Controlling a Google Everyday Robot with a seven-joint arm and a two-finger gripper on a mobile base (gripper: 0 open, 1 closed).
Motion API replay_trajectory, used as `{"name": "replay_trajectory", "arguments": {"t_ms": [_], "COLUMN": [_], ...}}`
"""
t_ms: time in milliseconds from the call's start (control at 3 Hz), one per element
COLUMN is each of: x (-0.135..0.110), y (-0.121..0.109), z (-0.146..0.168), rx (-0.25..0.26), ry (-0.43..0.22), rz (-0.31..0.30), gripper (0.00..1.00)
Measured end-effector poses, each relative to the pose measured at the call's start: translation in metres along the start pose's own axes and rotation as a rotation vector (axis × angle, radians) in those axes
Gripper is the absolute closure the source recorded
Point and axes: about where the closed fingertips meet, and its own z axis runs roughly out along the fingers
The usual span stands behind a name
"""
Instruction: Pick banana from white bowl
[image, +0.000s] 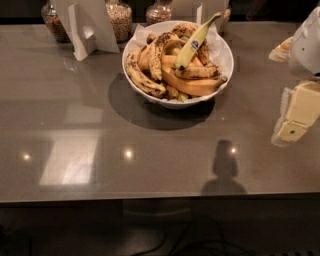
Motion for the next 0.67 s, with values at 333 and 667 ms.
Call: {"name": "replay_trajectory", "arguments": {"t_ms": [333, 667], "x": [0.000, -0.013], "y": [0.000, -0.014], "z": [0.000, 0.000], "rx": [0.000, 0.059], "ry": [0.000, -0.045], "rz": [0.000, -0.040], "gripper": [0.00, 0.00]}}
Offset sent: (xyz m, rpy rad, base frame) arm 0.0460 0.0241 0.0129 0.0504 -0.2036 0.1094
